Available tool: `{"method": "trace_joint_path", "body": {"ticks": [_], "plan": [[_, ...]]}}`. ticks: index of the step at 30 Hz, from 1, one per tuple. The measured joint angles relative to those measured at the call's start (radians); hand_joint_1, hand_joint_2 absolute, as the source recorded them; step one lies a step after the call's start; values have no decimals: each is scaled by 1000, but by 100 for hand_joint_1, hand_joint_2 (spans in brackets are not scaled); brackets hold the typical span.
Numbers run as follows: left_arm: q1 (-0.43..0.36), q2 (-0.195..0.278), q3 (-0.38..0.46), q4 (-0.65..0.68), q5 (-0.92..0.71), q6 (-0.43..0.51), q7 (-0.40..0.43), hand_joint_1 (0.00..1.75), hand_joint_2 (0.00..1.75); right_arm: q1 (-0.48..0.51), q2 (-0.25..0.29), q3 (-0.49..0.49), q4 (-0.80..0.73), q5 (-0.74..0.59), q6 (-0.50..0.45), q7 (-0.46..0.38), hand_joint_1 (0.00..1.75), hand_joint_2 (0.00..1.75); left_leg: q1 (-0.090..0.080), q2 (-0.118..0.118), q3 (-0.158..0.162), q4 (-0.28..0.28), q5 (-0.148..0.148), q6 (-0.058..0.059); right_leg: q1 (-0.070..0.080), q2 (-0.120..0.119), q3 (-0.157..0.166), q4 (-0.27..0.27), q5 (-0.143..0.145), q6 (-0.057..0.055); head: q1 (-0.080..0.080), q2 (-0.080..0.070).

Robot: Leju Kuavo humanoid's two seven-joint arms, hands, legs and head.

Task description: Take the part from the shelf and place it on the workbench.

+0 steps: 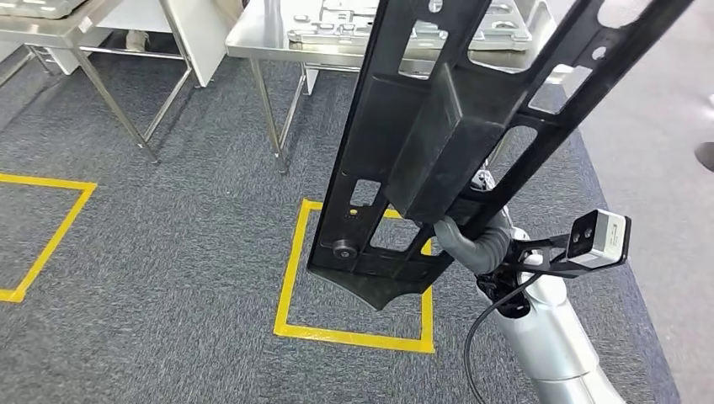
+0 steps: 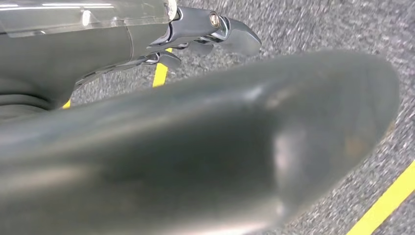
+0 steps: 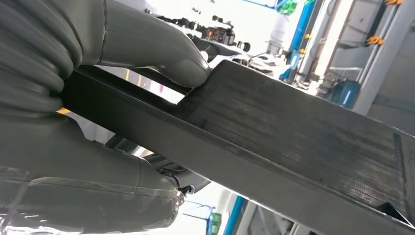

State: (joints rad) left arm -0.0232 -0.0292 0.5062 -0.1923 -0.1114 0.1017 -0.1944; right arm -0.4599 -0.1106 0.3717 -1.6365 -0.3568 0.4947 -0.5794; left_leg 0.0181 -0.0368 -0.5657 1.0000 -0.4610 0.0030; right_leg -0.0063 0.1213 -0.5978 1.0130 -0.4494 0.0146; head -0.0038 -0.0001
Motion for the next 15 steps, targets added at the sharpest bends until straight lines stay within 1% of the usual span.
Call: {"method": "trace_joint_path", "body": {"ticks": [1, 2, 3, 4, 5, 6, 7, 8, 9, 10, 11, 12, 13, 14, 15], "plan": [[0, 0, 0, 0, 0, 0, -1, 0, 0, -3, 0, 2, 1, -1, -2, 0, 175, 175, 3, 13, 3, -6, 2, 6, 2, -25, -13, 27, -17, 4, 4, 0], [1, 0, 1, 0, 0, -1, -2, 0, 0, -7, 0, 4, 1, -2, -4, -1, 175, 175, 4, 26, 6, -10, 3, 10, 3, -57, -37, 76, -43, 8, 8, 0], [2, 0, 3, 0, 0, -2, -4, 0, 0, -10, 0, 5, 2, -3, -6, -1, 175, 175, 3, 38, 7, -11, 3, 13, 3, -88, -70, 142, -74, 12, 12, 0], [3, 1, 4, 0, -1, -3, -6, 0, 0, -12, 0, 7, 3, -4, -8, -2, 175, 175, 2, 50, 7, -11, 1, 14, -1, -103, -106, 210, -101, 16, 13, 0], [4, 1, 6, 0, -1, -6, -8, 0, 0, -12, 1, 9, 5, -4, -10, -1, 175, 175, 2, 62, 8, -11, 0, 15, -5, -109, -134, 260, -113, 21, 13, 0], [4, 1, 8, 0, -2, -10, -10, 0, 0, -12, 1, 11, 6, -4, -13, -1, 175, 175, 2, 72, 9, -11, -2, 13, -10, -113, -145, 276, -107, 24, 13, 0], [4, 1, 10, 0, -3, -16, -12, 0, 0, -12, 1, 13, 7, -4, -17, -1, 175, 175, 2, 80, 12, -11, -5, 11, -14, -117, -133, 250, -83, 27, 13, 0], [4, 1, 11, 0, -4, -22, -14, 0, 0, -12, 1, 15, 7, -4, -22, -1, 175, 175, 3, 86, 16, -10, -8, 7, -17, -122, -103, 188, -47, 27, 13, 0], [3, 1, 12, 0, -6, -27, -16, 0, 0, -12, 1, 17, 7, -3, -28, -1, 175, 175, 2, 91, 20, -10, -11, 3, -18, -131, -63, 110, -14, 26, 14, 0], [2, 1, 14, 0, -7, -31, -17, 0, 0, -13, 1, 18, 7, -2, -32, -1, 175, 175, 1, 95, 23, -9, -15, -2, -15, -139, -29, 44, 9, 22, 13, 0], [1, 1, 15, 0, -8, -34, -19, 0, 0, -13, 1, 19, 7, 0, -36, -1, 175, 175, -1, 99, 24, -8, -17, -8, -12, -145, -8, 3, 20, 18, 13, 0], [0, 1, 16, 0, -9, -35, -19, 0, 0, -13, 1, 21, 7, 2, -38, -1, 175, 175, -3, 102, 25, -8, -19, -13, -9, -147, -1, -14, 20, 13, 12, 0], [-2, 1, 16, 0, -10, -36, -20, 0, 0, -13, 1, 22, 7, 3, -40, -1, 175, 175, -4, 104, 27, -9, -20, -20, -5, -144, -1, -14, 18, 8, 12, 0], [-2, 1, 17, 0, -11, -36, -21, 0, 0, -13, 0, 23, 6, 5, -41, -1, 175, 175, -3, 105, 28, -10, -22, -26, -6, -141, 0, -17, 18, 2, 12, 0], [-2, 1, 17, 0, -12, -36, -21, 0, 0, -13, 0, 24, 6, 6, -43, -1, 175, 175, -1, 99, 27, -5, -28, -31, -8, -137, 3, -21, 19, -4, 12, 0]]}}
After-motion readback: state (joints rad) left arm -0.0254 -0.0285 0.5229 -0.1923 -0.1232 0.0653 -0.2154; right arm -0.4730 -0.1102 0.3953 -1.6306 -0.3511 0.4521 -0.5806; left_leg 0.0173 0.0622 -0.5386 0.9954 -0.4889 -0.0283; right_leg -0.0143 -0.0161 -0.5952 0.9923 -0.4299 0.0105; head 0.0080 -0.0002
